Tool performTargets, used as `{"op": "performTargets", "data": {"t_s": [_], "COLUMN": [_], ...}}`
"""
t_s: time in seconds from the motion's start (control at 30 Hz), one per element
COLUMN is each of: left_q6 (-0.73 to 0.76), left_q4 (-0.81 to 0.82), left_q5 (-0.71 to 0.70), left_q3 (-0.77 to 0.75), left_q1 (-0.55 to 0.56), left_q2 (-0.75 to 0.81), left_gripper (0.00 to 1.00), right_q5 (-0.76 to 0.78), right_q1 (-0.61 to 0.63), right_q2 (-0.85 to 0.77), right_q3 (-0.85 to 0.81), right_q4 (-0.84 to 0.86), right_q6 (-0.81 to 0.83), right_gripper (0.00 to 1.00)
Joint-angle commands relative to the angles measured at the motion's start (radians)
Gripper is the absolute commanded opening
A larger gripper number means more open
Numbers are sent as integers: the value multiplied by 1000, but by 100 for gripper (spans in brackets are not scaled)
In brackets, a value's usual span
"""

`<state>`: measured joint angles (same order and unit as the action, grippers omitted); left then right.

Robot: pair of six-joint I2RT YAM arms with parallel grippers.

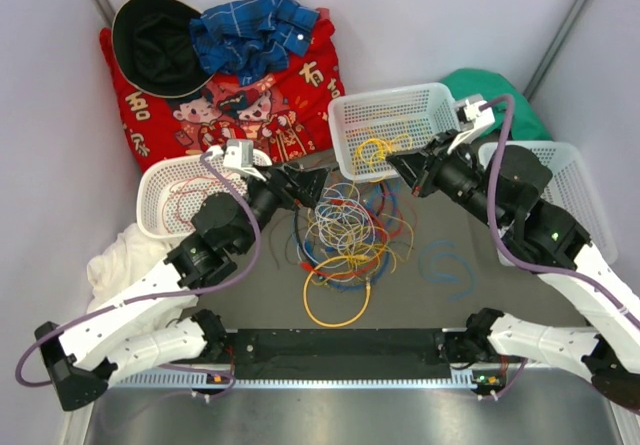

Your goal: Untangle the cables

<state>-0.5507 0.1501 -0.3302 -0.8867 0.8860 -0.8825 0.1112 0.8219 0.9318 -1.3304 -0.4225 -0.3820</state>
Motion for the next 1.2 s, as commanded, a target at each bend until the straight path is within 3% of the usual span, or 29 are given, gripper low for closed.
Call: {"op": "performTargets", "data": {"t_s": [0.0,0.37,0.57,0.8,1.03,1.1,1.17], "left_q6": [3,27,64,74,28,31,44], "left_q4": [120,405,511,586,704,707,706], "left_q5": [26,315,312,299,385,384,385], "left_q3": [64,176,259,247,210,201,189], "left_q1": [2,4,5,5,11,13,13], "left_q2": [19,-116,-159,-236,-305,-315,-328], "left_gripper": [99,99,99,98,95,93,84], "right_q5": [7,-16,-50,-108,-108,-108,-133], "right_q1": [8,8,8,8,8,8,8], "right_q2": [-5,-10,-5,4,2,-4,-7], "right_q3": [-59,-125,-177,-223,-224,-217,-214], "right_q4": [5,-36,-65,-70,-87,-85,-84], "right_q6": [18,-4,-24,-69,-80,-86,-92], "right_gripper": [0,0,0,0,0,0,0]}}
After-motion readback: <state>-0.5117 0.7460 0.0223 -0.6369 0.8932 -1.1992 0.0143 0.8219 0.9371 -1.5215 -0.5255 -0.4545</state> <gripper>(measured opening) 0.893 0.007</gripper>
